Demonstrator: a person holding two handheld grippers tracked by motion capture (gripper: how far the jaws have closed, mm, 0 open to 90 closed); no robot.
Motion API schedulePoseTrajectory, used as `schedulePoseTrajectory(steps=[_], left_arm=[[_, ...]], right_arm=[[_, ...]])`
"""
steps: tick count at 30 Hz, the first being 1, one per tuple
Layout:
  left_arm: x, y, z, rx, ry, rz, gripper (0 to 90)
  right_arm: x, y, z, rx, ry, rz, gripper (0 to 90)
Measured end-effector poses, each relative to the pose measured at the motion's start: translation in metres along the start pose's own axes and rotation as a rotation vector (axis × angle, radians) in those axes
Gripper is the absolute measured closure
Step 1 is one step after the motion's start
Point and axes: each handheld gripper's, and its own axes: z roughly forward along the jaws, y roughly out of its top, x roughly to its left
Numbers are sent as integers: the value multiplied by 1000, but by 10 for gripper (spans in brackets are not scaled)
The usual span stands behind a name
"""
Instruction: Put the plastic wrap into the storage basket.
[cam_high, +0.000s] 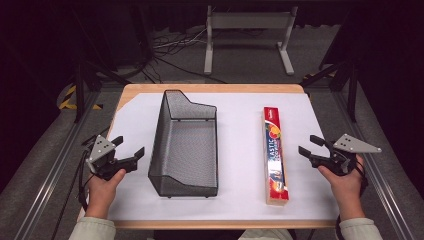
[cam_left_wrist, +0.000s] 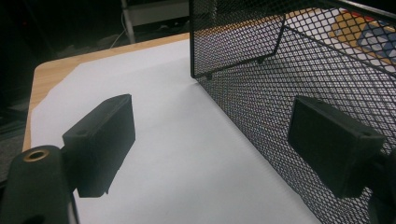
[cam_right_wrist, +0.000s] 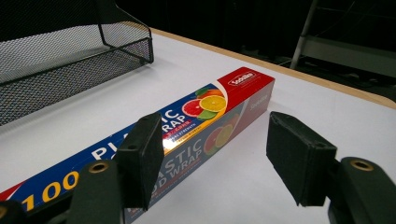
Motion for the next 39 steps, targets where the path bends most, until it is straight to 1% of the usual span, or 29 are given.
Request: schedulePoseTrajectory(steps=[5, 11, 13, 17, 19, 20, 22, 23, 24, 26, 29, 32, 33, 35, 38, 39], left_arm=[[0, 0, -1, 2, 6, 1, 160], [0, 0, 0, 1, 5, 7, 159], [0, 0, -1, 0, 7, 6, 159], [0, 0, -2, -1, 3, 5, 159], [0, 0, -2, 0, 4, 8, 159], [-1, 0, -2, 3, 6, 9, 159], [-1, 0, -2, 2, 6, 10, 159], [-1, 0, -2, 2, 6, 9, 159], [-1, 0, -2, 1, 9, 9, 159], [0, -1, -2, 2, 10, 8, 159], [0, -1, -2, 2, 10, 7, 159], [-1, -1, -2, 2, 9, 9, 158], [-1, -1, -2, 1, 9, 11, 158], [-1, -1, -2, 4, 10, 11, 159], [-1, 0, -2, 3, 10, 11, 159], [-1, 0, -2, 4, 12, 13, 159]], right_arm=[[2, 2, 1, -3, 11, 4, 352], [11, 10, 1, -7, 44, -18, 358], [16, 14, 2, -14, 59, -19, 358], [26, 21, 3, -21, 96, -38, 364], [32, 25, 5, -22, 127, -40, 379], [32, 25, 5, -22, 127, -40, 379], [40, 29, 8, -18, 175, -40, 393], [44, 30, 10, -11, 203, -36, 418], [48, 31, 12, -1, 226, -38, 447], [57, 33, 17, 26, 271, -40, 462], [69, 36, 21, 26, 310, -66, 469], [79, 41, 23, 14, 345, -66, 479], [82, 42, 23, 17, 359, -68, 510], [86, 42, 25, 36, 386, -71, 543], [91, 42, 28, 90, 392, -100, 689], [92, 41, 29, 101, 400, -101, 741]])
